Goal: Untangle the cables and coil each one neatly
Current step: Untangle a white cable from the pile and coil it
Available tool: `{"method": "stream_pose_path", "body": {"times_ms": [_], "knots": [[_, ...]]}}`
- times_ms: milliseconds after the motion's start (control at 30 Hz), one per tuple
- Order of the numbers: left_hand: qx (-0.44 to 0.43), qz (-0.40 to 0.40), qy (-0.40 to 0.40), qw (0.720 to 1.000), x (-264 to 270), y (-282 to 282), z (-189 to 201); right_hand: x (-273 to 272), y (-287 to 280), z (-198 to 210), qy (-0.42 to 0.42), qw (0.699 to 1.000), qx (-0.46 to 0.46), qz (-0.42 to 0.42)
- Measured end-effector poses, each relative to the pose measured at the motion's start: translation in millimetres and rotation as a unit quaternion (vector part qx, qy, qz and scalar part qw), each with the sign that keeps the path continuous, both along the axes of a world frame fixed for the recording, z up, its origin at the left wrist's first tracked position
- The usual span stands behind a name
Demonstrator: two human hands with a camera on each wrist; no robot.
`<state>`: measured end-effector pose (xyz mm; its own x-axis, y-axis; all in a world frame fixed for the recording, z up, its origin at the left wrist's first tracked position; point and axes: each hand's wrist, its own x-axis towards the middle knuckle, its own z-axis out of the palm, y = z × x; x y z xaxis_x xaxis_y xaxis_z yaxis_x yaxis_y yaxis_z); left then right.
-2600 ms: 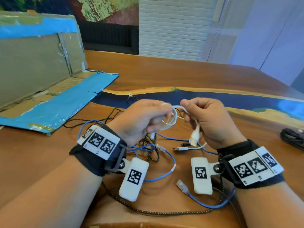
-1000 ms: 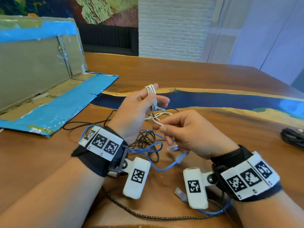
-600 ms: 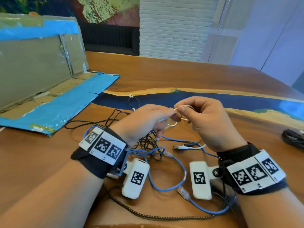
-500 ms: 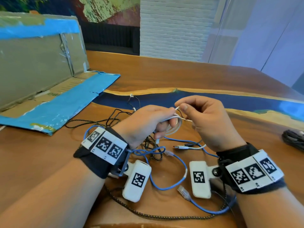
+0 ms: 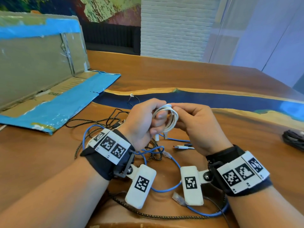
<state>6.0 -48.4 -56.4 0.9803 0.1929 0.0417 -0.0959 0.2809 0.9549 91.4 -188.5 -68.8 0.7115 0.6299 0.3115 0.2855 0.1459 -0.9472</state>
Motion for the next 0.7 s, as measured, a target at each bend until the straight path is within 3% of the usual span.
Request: {"method": "stream_pose_path", "body": {"times_ms": [100, 267, 500, 700], "knots": [[-0.01, 0.047, 0.01, 0.999, 2.0, 3.8, -0.8, -5.4, 1.7, 0.8, 0.059, 0.997, 0.021, 0.047], [-0.013, 0.046, 0.02, 0.999, 3.6, 7.3, -2.6, -5.0, 6.8, -6.1, -0.023, 0.999, -0.025, 0.0], [0.014, 0.006, 0.034, 0.999, 3.6, 6.4, -2.5, -5.7, 5.0, -4.7, -0.011, 0.999, -0.007, -0.043], [0.032, 0.019, 0.029, 0.999, 2.5, 11.3, -0.1, -2.2, 10.1, -5.9, 0.087, 0.995, 0.034, -0.026]]}}
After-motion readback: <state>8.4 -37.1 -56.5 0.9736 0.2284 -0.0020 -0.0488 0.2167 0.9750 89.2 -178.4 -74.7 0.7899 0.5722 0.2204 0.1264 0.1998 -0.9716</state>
